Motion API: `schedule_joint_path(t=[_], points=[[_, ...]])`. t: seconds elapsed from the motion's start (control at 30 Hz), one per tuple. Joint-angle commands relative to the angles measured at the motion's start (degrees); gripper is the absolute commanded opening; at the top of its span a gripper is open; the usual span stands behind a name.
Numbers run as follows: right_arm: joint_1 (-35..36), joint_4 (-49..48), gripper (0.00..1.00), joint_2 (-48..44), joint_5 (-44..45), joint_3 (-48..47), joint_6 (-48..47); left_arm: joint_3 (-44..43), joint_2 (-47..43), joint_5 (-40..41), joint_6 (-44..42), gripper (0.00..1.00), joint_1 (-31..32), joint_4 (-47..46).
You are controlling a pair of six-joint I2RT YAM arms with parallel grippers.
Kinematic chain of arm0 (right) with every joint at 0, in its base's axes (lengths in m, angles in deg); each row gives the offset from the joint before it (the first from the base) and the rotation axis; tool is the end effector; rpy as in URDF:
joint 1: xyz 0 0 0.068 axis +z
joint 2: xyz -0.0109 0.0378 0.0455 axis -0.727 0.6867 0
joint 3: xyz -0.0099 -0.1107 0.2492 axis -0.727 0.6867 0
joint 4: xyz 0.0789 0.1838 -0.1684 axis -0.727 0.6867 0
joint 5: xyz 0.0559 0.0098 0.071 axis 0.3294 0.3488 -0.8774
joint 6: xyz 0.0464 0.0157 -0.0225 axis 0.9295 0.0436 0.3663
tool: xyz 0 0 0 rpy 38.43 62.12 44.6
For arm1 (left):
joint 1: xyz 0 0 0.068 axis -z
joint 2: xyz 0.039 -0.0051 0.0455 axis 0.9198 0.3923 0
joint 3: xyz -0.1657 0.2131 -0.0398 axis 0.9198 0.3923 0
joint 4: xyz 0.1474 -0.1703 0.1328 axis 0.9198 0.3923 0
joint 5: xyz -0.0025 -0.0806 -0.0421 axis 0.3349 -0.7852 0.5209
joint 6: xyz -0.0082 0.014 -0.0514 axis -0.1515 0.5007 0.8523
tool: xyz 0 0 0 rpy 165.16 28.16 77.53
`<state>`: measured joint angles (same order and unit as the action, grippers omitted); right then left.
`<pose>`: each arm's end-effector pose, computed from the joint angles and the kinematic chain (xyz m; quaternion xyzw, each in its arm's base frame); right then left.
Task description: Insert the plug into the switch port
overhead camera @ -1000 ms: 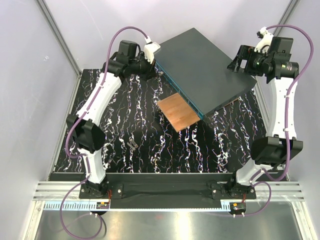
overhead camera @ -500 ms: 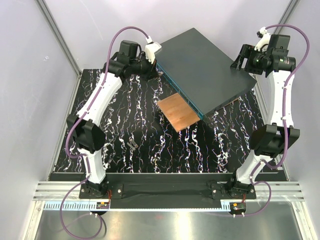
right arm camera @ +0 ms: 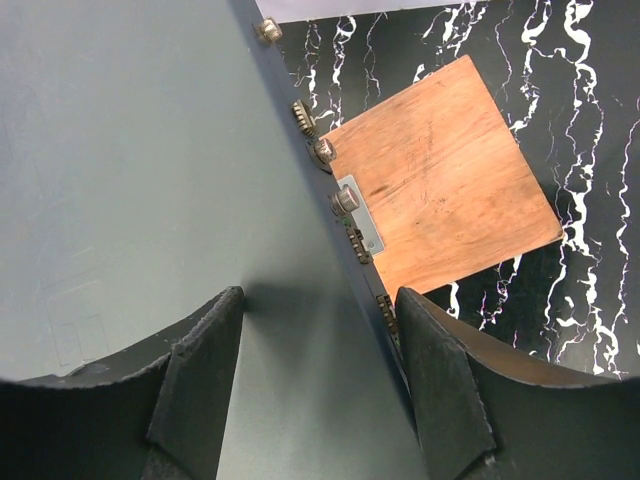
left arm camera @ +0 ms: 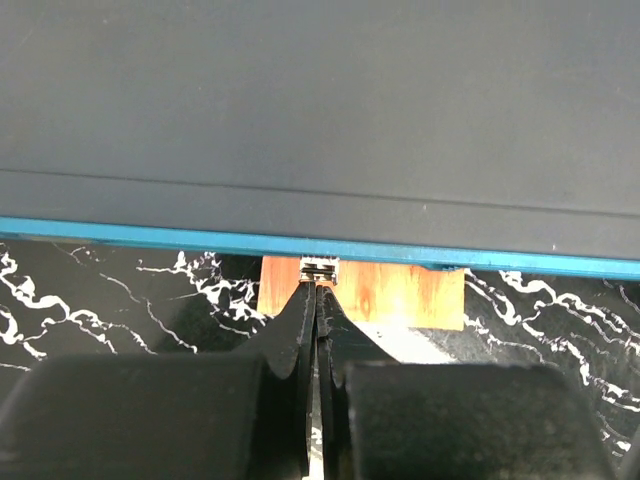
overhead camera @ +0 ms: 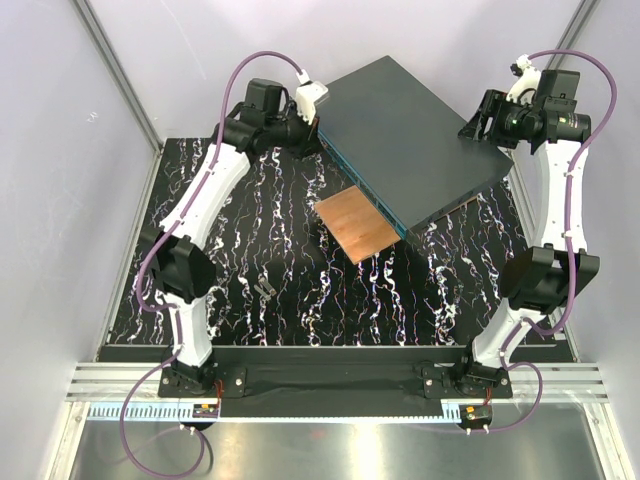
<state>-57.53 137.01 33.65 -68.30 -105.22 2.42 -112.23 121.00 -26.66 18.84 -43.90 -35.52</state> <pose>0.3851 -0.0571 0.4311 -0.0169 0.8739 0.1793 0.4514 0.3995 -0.1890 0.4010 0.3740 0.7673 -0.2694 0.4458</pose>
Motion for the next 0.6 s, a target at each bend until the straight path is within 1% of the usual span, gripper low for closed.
schedule_joint_path(t=[0.0, 0.17, 0.43, 0.57], points=[[0.17, 2.66, 0.67, 1.38, -1.02, 0.85, -0.91, -4.19, 1.39, -1.18, 1.44, 0.01, 0.90, -4.72], [0.17, 2.75, 0.66, 1.64, -0.93, 0.76, -0.82, -6.21, 2.45, -1.01, 1.88, 0.00, 1.78, -5.15], [0.17, 2.66, 0.63, 2.08, -1.37, 0.76, -2.57, -6.57, 3.24, -1.18, 3.11, 0.00, 2.83, -6.56], [0.17, 2.66, 0.59, 2.34, -1.19, 0.67, -2.93, -7.35, 3.94, -0.92, 3.20, 0.00, 3.54, -7.44]])
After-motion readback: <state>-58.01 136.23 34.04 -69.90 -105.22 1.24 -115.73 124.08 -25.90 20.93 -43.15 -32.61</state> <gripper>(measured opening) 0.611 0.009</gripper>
